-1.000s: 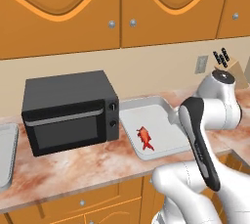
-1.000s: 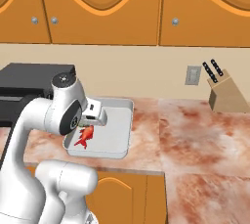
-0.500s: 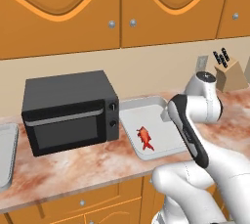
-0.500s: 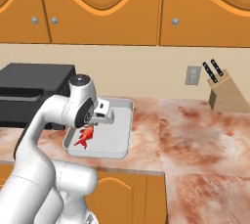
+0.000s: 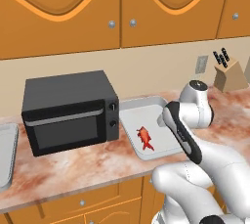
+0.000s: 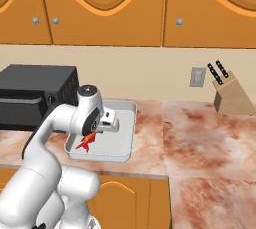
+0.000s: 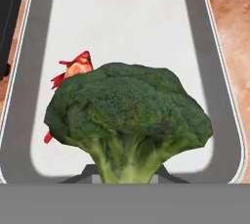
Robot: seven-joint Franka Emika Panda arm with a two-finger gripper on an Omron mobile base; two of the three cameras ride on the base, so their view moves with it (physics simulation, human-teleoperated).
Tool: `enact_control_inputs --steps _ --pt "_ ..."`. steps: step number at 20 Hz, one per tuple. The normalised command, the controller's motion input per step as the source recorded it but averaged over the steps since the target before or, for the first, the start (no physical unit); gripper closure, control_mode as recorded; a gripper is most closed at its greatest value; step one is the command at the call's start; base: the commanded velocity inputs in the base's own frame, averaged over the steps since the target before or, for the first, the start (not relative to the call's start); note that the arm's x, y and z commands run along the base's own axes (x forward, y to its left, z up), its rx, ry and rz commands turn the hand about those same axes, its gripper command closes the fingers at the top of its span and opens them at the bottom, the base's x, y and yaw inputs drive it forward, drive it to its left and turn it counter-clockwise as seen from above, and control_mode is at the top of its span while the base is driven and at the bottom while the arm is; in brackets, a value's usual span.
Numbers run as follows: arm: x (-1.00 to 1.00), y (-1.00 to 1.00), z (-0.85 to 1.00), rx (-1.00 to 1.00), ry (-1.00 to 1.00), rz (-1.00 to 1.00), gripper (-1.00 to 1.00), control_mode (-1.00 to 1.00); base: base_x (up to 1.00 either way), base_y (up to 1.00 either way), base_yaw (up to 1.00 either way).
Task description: Place one broccoli and one fish in each tupperware on the nearby counter, to pack two identical lunches.
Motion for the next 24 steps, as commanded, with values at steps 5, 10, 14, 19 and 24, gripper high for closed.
enact_control_inputs --steps 5,10,14,19,24 --pt "0.29 0.00 -0.28 0.00 0.01 0.00 1.00 -1.00 0.00 0.00 0.00" --pt "0.32 0.00 -0.28 0.00 0.01 0.00 1.00 -1.00 0.00 0.00 0.00" --pt "0.33 0.00 -0.27 0.00 0.01 0.00 1.00 -1.00 0.00 0.00 0.00" --pt "0.31 0.00 -0.23 0.00 0.05 0.00 1.00 -1.00 0.00 0.00 0.00" --pt "0.28 0.00 -0.22 0.00 0.05 0.00 1.00 -1.00 0.00 0.00 0.00"
